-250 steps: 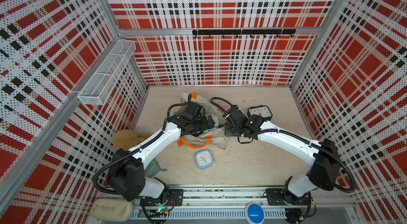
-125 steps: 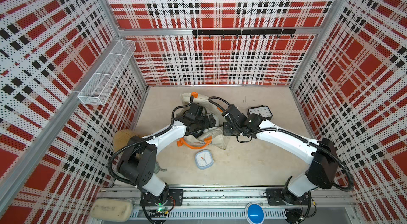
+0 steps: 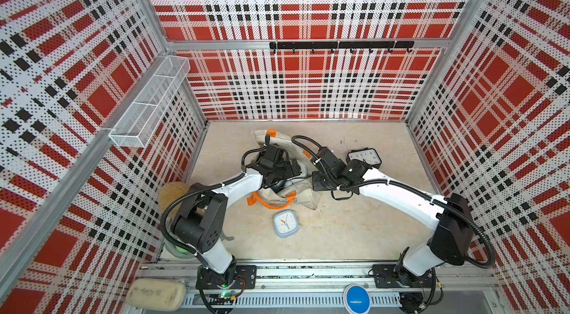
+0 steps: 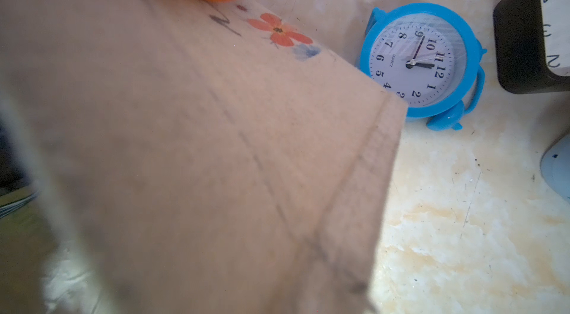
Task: Take the alarm clock out of the canvas bag
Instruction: Pick up the alarm from the canvas bag.
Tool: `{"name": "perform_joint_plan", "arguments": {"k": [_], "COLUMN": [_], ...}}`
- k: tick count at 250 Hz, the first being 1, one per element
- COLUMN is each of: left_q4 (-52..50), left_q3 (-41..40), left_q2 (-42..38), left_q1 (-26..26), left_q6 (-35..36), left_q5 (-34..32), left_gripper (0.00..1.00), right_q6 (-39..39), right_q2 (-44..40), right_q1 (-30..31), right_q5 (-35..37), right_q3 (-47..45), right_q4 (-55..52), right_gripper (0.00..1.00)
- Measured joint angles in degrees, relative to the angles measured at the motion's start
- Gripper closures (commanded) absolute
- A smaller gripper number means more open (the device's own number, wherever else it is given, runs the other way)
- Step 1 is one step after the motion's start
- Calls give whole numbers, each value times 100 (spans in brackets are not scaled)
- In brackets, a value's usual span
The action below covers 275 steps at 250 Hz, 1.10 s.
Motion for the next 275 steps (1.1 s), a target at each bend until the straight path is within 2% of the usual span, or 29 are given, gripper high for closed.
{"name": "perform_joint_plan", "arguments": {"k": [31,77,180,275], "left_q4": [170,435,474,157], "left_q3": [4,37,35,37], "left_q2": [149,162,26,-669], "left_q1": [-31,-114,-227,-2], "left_q6": [-33,-31,-66,173], "left_q5": [76,114,-111,-249], "left_gripper": [16,37,49,52], "right_q6": [-17,-42,-44,-52], "right_q2": [31,118,205,245], "right_q1": [0,0,2,2], "right_q5": [-4,-2,2,4], "right_q3": [0,0,90,223], "right_q4": [15,31,-24,-153], "right_gripper": [100,100,100,100]}}
